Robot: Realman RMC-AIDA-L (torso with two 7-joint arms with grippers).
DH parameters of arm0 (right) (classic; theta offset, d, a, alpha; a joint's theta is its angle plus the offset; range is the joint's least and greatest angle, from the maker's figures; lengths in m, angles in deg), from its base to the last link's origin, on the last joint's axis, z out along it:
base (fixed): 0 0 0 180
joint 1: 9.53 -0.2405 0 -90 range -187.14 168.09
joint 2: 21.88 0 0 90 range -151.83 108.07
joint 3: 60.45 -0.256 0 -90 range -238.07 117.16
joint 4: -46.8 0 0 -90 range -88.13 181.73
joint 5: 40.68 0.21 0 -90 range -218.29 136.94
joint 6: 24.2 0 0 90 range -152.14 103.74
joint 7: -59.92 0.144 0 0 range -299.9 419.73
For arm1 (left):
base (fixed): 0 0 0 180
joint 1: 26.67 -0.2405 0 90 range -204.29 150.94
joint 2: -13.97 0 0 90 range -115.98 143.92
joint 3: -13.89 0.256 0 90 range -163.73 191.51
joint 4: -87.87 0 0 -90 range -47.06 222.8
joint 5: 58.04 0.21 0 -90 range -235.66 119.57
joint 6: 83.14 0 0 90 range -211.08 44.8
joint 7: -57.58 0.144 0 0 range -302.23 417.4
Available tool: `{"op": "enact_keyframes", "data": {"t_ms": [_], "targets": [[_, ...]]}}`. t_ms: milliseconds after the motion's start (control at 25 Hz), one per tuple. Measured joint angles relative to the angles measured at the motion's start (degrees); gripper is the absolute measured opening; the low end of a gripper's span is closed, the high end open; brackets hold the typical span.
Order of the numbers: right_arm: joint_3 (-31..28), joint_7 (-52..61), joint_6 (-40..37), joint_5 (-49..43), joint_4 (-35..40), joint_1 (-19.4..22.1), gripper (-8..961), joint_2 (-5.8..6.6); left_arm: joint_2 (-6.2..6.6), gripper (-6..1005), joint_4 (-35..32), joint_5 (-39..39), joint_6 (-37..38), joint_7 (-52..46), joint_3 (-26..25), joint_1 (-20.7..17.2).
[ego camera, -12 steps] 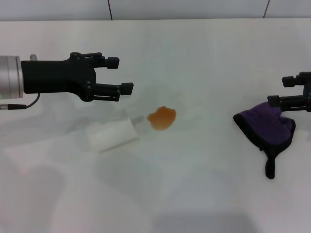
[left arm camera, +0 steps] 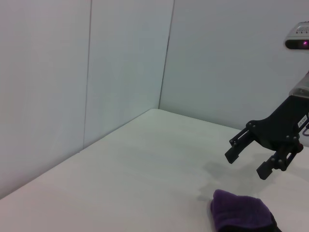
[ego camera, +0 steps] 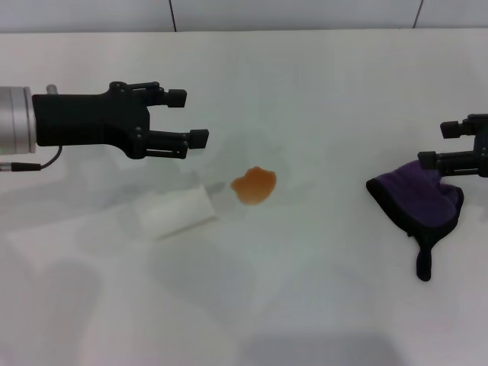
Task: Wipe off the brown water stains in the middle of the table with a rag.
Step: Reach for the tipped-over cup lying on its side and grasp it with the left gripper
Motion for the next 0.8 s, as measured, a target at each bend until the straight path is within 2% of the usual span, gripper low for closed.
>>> {"op": "enact_keyframes", "data": {"t_ms": [560, 800], "targets": [[0.05, 0.18, -0.14, -0.01, 0.01, -0.04, 751, 0.0, -0.01, 855, 0.0, -0.01, 0.0, -0.05, 0.0, 0.0], [0.05, 0.19, -0.14, 0.0, 0.01, -0.04, 751, 0.0, 1.06, 854, 0.4, 1.91, 0.62, -1.99, 0.0, 1.37]]}}
